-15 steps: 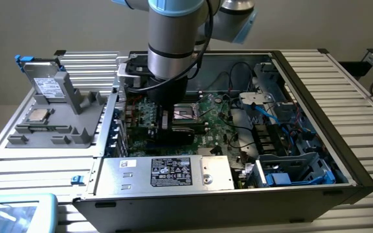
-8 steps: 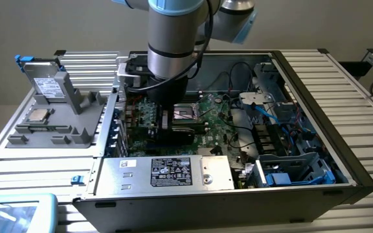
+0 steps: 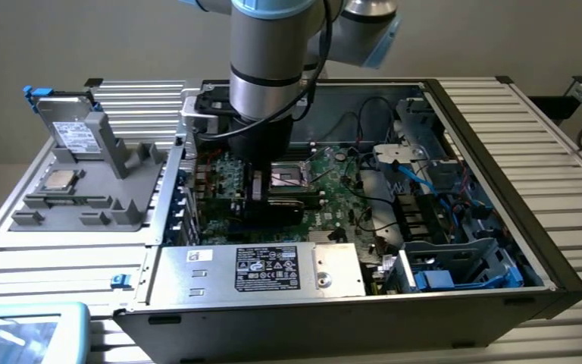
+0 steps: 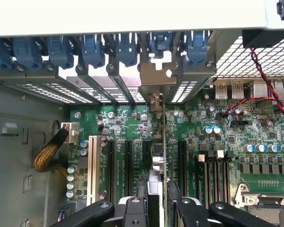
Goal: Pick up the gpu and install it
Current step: 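Insert the gpu into the slot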
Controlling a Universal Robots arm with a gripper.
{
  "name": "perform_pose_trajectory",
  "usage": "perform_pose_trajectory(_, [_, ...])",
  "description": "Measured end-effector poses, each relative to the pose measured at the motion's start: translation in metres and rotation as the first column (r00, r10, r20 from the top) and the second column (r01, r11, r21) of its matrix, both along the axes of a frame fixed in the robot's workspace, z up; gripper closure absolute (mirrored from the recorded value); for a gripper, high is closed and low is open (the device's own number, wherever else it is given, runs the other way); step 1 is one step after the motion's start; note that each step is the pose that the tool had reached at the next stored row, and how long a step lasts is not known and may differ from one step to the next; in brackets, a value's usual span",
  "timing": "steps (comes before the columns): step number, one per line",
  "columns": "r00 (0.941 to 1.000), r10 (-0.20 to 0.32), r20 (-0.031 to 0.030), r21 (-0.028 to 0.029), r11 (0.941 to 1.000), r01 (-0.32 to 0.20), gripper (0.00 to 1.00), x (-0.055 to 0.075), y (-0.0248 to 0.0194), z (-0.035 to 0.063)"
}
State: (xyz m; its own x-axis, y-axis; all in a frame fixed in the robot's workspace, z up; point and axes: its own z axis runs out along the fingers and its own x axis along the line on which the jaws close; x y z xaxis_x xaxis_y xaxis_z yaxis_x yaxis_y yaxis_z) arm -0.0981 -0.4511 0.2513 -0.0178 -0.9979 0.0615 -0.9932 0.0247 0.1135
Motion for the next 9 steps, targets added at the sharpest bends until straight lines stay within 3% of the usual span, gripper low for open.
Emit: perform_pose_trajectory(9, [1.0,0.0,-0.0001,-0.0004,1.0,0.0,0.73,-0.0006,0.0005,0.0041])
